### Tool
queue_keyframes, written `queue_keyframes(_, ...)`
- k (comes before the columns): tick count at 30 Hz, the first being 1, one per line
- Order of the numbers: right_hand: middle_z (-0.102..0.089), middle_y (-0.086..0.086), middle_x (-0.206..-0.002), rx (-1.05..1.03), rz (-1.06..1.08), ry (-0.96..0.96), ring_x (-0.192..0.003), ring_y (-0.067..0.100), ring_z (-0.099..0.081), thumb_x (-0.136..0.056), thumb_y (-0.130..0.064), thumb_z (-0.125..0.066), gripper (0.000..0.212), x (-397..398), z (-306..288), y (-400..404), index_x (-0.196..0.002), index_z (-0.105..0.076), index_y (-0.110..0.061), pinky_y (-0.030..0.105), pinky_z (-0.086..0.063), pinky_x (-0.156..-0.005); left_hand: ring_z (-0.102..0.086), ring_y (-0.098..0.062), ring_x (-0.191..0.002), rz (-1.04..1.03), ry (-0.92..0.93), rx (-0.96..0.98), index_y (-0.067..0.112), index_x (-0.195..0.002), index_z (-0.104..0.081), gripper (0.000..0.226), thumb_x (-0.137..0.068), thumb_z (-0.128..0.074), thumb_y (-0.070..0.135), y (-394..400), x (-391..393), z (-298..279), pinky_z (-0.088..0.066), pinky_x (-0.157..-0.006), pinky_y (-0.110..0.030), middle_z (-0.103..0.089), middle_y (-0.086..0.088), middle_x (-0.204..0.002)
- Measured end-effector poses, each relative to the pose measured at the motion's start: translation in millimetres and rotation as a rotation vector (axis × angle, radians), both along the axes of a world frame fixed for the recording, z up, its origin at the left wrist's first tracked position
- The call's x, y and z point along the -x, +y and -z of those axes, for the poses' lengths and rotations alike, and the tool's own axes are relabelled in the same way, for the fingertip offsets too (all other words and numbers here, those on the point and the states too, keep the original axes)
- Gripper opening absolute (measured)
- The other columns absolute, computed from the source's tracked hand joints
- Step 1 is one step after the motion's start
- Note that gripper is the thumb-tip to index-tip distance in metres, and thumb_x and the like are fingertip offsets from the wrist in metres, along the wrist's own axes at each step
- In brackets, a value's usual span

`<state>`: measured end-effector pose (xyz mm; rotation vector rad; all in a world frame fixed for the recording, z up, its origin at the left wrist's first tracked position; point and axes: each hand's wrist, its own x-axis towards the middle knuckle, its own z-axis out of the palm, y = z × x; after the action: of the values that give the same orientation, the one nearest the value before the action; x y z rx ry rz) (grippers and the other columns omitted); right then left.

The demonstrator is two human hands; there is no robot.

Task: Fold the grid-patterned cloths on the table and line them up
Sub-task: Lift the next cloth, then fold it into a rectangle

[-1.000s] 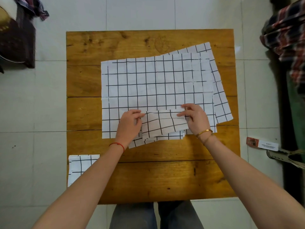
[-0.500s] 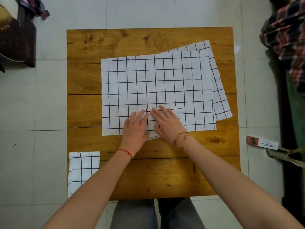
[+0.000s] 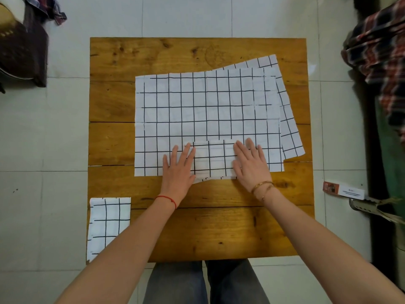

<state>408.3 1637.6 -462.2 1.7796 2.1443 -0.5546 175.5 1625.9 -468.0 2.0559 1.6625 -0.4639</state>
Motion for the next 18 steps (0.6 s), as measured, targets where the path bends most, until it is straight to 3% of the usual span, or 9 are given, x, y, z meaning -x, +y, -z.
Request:
queue_keyframes(3, -0.027, 0.002, -0.154, -0.057, -0.025, 0.078, -0.146, 0.023, -0.010, -0.095, -0.036, -0.014, 0.059, 11.2, -8.2, -1.0, -0.148, -0.028, -0.014, 0.043, -0.006, -0.120, -0.009, -0.028, -0.148, 0.023, -0.046, -0.099, 0.019, -0.154, -0.011, 0.070, -0.097, -0.048, 0.035, -13.5, -0.8, -4.4, -0.018, -0.118, -0.050, -0.011, -0.005, -0.161)
queue_keyframes(6, -0.045, 0.005, -0.144, -0.099, -0.168, 0.151, -0.139, 0.024, -0.032, -0.096, -0.032, -0.023, 0.051, 31.1, -14.3, -11.7, -0.140, -0.042, -0.013, 0.042, -0.019, -0.117, -0.035, -0.027, -0.138, 0.041, -0.096, -0.201, 0.014, -0.146, -0.035, 0.060, -0.092, -0.058, 0.024, -37.3, 0.5, -4.5, -0.029, -0.115, -0.046, -0.041, -0.006, -0.145)
queue_keyframes(8, -0.051, 0.004, -0.138, -0.093, -0.265, 0.194, -0.132, 0.024, -0.042, -0.096, -0.029, -0.033, 0.045, 45.1, -10.2, -25.1, -0.135, -0.048, -0.013, 0.041, -0.026, -0.114, -0.042, -0.026, -0.131, 0.030, -0.103, -0.215, 0.013, -0.141, -0.044, 0.058, -0.087, -0.064, 0.020, -52.0, 1.3, -3.4, -0.033, -0.113, -0.044, -0.049, -0.006, -0.137)
queue_keyframes(11, -0.054, 0.002, -0.135, -0.056, -0.319, 0.185, -0.127, 0.022, -0.047, -0.094, -0.029, -0.039, 0.043, 60.1, 2.0, -43.8, -0.133, -0.051, -0.015, 0.040, -0.033, -0.111, -0.042, -0.028, -0.131, 0.002, -0.060, -0.173, 0.013, -0.140, -0.045, 0.059, -0.085, -0.067, 0.019, -65.9, 1.2, -2.7, -0.034, -0.111, -0.046, -0.049, -0.007, -0.137)
queue_keyframes(15, -0.051, 0.003, -0.139, -0.036, -0.307, 0.106, -0.126, 0.022, -0.048, -0.095, -0.031, -0.039, 0.045, 54.5, 5.1, -54.3, -0.134, -0.051, -0.013, 0.040, -0.037, -0.108, -0.027, -0.028, -0.141, -0.026, -0.014, -0.091, 0.016, -0.150, -0.027, 0.062, -0.094, -0.053, 0.022, -71.0, -0.1, -3.6, -0.025, -0.115, -0.049, -0.034, -0.005, -0.150)
queue_keyframes(18, -0.054, 0.004, -0.136, -0.026, -0.317, 0.041, -0.123, 0.024, -0.051, -0.095, -0.031, -0.028, 0.049, 28.5, 0.1, -60.3, -0.132, -0.052, -0.011, 0.041, -0.040, -0.106, -0.018, -0.026, -0.145, -0.047, -0.003, -0.067, 0.019, -0.153, -0.018, 0.063, -0.097, -0.045, 0.022, -71.5, -1.9, -5.6, -0.020, -0.117, -0.050, -0.024, -0.002, -0.156)
